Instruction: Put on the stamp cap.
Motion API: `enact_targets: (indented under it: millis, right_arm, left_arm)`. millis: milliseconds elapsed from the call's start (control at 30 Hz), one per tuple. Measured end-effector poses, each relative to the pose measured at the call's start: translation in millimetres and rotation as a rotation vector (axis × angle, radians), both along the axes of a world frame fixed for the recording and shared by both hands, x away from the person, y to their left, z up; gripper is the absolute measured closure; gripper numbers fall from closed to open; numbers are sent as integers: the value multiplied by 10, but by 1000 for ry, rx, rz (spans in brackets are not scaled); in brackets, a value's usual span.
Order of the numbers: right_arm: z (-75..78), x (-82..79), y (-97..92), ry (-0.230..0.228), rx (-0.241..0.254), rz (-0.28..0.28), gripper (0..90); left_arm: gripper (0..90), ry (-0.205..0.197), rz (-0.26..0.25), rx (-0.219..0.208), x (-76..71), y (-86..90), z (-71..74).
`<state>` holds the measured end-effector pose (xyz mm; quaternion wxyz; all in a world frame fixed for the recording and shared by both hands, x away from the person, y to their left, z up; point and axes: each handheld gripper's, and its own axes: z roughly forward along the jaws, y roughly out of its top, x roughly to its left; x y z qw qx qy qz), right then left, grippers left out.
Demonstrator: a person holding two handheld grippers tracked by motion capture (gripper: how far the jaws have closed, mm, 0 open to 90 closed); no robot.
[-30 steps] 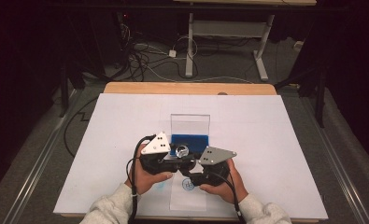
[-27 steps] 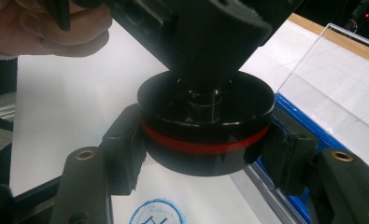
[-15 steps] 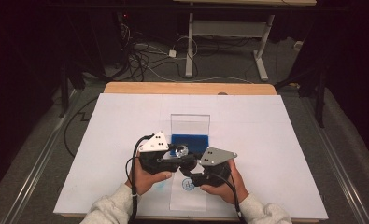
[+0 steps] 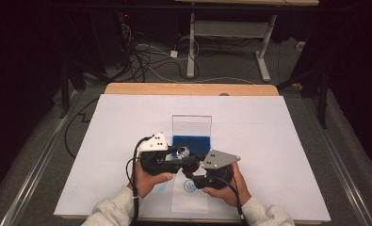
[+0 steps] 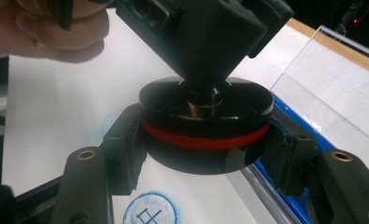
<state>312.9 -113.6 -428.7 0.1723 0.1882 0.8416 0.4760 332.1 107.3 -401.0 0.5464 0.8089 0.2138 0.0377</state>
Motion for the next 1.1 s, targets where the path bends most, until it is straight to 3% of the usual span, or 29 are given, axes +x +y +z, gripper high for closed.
enact_targets:
  millis: [433, 800, 1100]
  right_arm:
    - [-21, 6, 3, 11, -14, 5, 384]
    - [-64, 18, -6, 6, -10, 15, 382]
    - [-59, 15, -5, -8, -4, 13, 381]
  left_arm:
    - [542, 38, -19, -19, 32, -2, -54]
    - [542, -11, 4, 70, -24, -56, 3]
    - [543, -39, 16, 93, -51, -70, 36]
